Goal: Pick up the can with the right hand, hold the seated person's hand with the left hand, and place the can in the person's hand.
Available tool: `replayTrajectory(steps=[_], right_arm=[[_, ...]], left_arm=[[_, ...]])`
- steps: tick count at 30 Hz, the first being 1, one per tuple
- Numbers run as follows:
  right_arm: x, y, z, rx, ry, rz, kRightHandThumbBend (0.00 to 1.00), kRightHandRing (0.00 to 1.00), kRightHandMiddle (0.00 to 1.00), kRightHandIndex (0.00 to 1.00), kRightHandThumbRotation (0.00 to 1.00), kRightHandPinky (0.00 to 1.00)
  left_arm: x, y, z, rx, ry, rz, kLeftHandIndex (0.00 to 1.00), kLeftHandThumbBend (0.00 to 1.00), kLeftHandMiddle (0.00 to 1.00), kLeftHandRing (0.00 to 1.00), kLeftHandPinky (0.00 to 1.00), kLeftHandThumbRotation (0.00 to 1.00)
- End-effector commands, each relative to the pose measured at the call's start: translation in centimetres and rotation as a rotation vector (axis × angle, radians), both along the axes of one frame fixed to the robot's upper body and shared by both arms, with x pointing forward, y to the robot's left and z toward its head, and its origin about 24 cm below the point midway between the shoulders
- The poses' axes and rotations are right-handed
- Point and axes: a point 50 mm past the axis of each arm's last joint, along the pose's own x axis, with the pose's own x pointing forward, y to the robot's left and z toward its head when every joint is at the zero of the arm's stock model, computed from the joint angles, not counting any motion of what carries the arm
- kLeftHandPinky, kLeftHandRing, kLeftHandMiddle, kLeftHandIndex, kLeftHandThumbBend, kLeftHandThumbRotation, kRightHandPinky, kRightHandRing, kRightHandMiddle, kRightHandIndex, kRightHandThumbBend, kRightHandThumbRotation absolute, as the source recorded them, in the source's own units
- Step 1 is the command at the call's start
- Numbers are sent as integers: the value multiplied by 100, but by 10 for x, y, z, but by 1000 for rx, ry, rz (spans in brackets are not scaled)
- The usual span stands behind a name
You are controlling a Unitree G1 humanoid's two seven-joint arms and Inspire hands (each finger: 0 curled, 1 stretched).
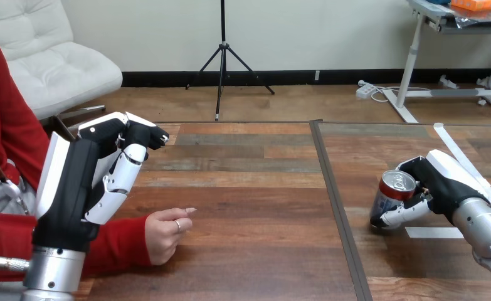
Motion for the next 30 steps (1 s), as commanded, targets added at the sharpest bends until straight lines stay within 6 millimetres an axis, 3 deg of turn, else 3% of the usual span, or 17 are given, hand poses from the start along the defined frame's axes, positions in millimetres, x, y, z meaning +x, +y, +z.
replayTrajectory(steps=[1, 10, 19, 21, 30], right_arm=[[21, 8, 36, 31, -159, 36, 79, 38, 43, 44, 0, 33], [21, 10, 40, 29, -189, 75, 80, 37, 42, 44, 0, 33], [23, 9, 46, 34, -208, 89, 79, 36, 42, 44, 0, 33], [23, 9, 47, 36, -210, 90, 79, 37, 42, 44, 0, 33], [24, 8, 51, 40, -214, 85, 79, 38, 43, 44, 0, 35]], left_arm=[[7, -1, 15, -7, -72, -5, 47, 25, 57, 55, 45, 87], [7, 1, 15, 79, -48, -17, 49, 27, 59, 57, 45, 76], [7, 2, 14, 274, 45, 0, 60, 56, 68, 66, 53, 62], [7, 2, 14, 296, 66, 2, 66, 68, 72, 69, 57, 58], [9, 3, 11, 504, 144, -2, 76, 95, 80, 78, 67, 51]])
